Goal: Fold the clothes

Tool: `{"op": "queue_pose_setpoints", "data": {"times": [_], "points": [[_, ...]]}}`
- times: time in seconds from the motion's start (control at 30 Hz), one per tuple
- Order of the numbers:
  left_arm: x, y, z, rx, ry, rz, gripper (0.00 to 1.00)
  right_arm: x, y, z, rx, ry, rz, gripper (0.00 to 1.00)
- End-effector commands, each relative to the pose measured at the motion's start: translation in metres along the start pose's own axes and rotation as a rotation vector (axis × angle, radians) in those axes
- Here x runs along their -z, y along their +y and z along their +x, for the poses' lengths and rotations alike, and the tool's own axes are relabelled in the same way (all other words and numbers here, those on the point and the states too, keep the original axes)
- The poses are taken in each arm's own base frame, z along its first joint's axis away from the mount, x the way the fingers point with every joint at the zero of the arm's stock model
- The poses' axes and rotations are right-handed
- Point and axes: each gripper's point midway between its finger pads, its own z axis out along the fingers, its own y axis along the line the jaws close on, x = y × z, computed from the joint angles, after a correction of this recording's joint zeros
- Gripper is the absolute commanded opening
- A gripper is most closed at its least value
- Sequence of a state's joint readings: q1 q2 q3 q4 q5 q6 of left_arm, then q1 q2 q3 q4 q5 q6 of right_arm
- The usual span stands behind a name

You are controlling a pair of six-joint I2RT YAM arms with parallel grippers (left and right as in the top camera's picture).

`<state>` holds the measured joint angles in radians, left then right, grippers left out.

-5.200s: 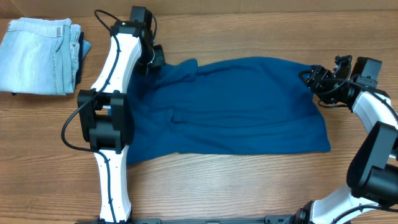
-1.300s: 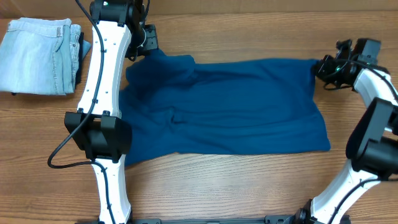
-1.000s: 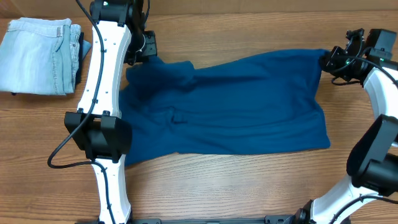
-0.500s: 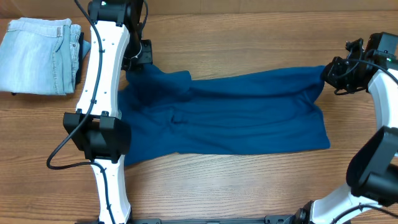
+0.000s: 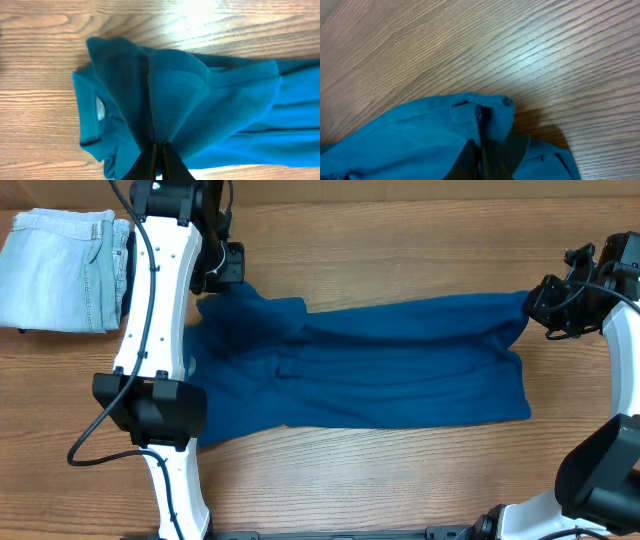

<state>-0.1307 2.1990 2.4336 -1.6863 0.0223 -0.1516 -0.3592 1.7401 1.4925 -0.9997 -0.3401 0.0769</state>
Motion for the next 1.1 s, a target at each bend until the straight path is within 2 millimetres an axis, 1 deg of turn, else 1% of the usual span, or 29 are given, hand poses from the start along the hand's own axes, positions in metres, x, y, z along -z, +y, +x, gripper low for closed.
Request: {"op": "queue_pose_setpoints", "data": {"times": [0.0,0.07,0.13,0.2,0.23,0.33,0.4,0.43,0.5,0.67,0.73,0.8,0.83,0.9,1.0,1.03,1.07], "points": [[0.006,-0.006,0.007,-0.046,0.002,0.022,0.04,0.013,0.003,-0.007,0.016,-0.033,0.003,0.04],[0.011,-0.006,0.007,-0.060,-0.013,-0.005,0.04,0.013,0.003,-0.006,0.014,-0.028,0.004,0.04],[0.021,-0.004,0.008,-0.073,-0.044,-0.045,0.04,0.013,0.005,-0.004,0.011,-0.019,-0.007,0.04],[0.034,-0.006,0.011,-0.085,-0.078,-0.062,0.04,0.013,0.008,0.000,0.007,-0.005,-0.024,0.04],[0.042,-0.011,0.013,-0.097,-0.099,-0.064,0.04,0.013,0.008,0.003,0.002,0.008,-0.026,0.04],[0.054,-0.021,0.018,-0.103,-0.130,-0.051,0.04,0.013,0.007,0.013,-0.014,0.048,-0.020,0.04],[0.055,-0.028,0.020,-0.118,-0.130,-0.038,0.04,0.013,0.006,0.020,-0.034,0.078,-0.016,0.04],[0.054,-0.031,0.022,-0.122,-0.122,-0.033,0.04,0.014,0.007,0.024,-0.041,0.091,-0.022,0.04],[0.042,-0.033,0.029,-0.133,-0.077,-0.037,0.04,0.014,0.009,0.030,-0.052,0.118,-0.035,0.04],[-0.007,-0.021,0.060,-0.108,0.119,-0.100,0.04,0.016,0.010,0.040,-0.068,0.157,-0.040,0.04],[-0.018,-0.018,0.068,-0.108,0.162,-0.108,0.04,0.016,0.008,0.040,-0.068,0.157,-0.031,0.04],[-0.026,-0.015,0.076,-0.099,0.203,-0.118,0.05,0.016,0.006,0.040,-0.068,0.158,-0.016,0.06],[-0.029,-0.012,0.082,-0.095,0.233,-0.124,0.05,0.016,0.003,0.042,-0.070,0.163,-0.001,0.06],[-0.034,-0.009,0.088,-0.089,0.264,-0.124,0.05,0.016,-0.001,0.046,-0.075,0.178,0.023,0.06],[-0.035,-0.007,0.091,-0.086,0.275,-0.127,0.05,0.017,-0.004,0.049,-0.078,0.189,0.043,0.06],[-0.035,-0.006,0.090,-0.085,0.274,-0.130,0.06,0.017,-0.007,0.051,-0.081,0.197,0.061,0.06],[-0.035,-0.004,0.090,-0.092,0.274,-0.132,0.06,0.019,-0.016,0.053,-0.098,0.202,0.115,0.06]]}}
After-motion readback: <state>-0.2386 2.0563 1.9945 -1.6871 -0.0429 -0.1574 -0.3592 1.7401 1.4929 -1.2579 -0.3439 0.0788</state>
